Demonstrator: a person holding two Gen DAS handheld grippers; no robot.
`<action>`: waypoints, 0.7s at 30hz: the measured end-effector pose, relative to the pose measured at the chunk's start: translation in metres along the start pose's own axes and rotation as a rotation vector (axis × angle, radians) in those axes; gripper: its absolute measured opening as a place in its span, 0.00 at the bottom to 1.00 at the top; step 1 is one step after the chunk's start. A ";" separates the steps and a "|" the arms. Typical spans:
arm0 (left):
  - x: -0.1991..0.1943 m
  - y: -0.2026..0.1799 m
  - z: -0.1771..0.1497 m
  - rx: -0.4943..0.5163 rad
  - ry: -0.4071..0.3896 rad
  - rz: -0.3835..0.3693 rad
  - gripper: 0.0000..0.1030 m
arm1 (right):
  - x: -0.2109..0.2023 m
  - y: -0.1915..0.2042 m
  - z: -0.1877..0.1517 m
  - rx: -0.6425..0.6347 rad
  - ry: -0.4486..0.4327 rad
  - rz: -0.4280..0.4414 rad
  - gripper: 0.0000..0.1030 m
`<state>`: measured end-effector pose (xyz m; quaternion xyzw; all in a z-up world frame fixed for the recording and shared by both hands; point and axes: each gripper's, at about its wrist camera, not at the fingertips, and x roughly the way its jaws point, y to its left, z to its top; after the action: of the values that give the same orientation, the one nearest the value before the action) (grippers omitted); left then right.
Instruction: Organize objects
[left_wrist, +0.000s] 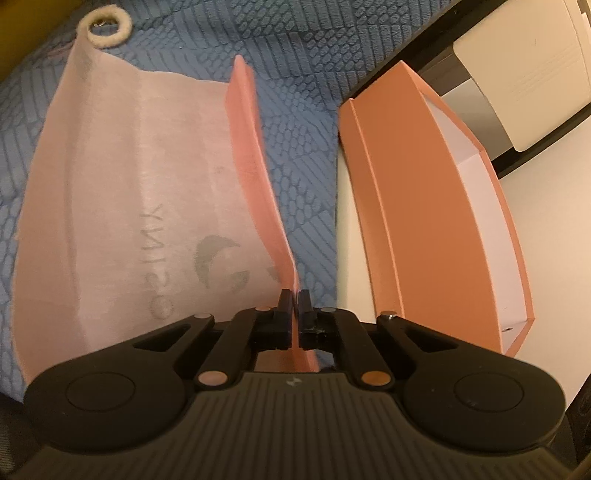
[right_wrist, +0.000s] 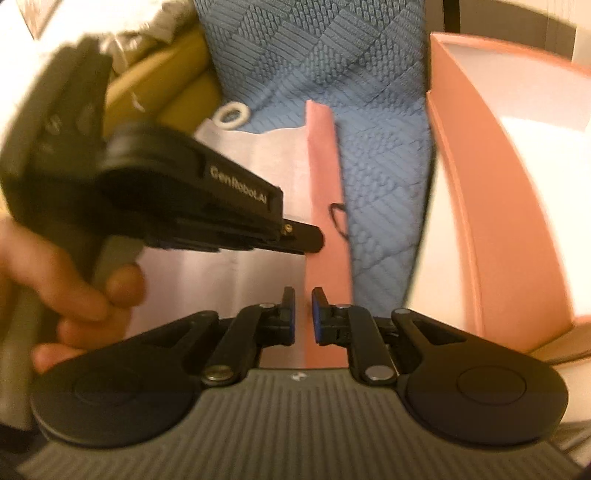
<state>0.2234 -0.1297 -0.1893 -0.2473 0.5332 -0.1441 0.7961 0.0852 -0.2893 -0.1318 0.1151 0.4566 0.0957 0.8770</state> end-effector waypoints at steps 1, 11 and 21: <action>0.000 0.003 0.000 -0.004 0.000 0.003 0.03 | 0.001 -0.002 0.000 0.025 0.006 0.026 0.13; 0.005 0.024 0.000 -0.048 0.020 0.000 0.04 | 0.030 0.003 -0.001 0.104 0.037 0.042 0.13; -0.017 0.034 0.008 -0.054 -0.040 -0.058 0.04 | 0.039 0.008 -0.004 0.088 0.068 -0.006 0.09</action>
<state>0.2227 -0.0909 -0.1920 -0.2870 0.5136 -0.1476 0.7950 0.1038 -0.2708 -0.1620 0.1487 0.4901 0.0769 0.8554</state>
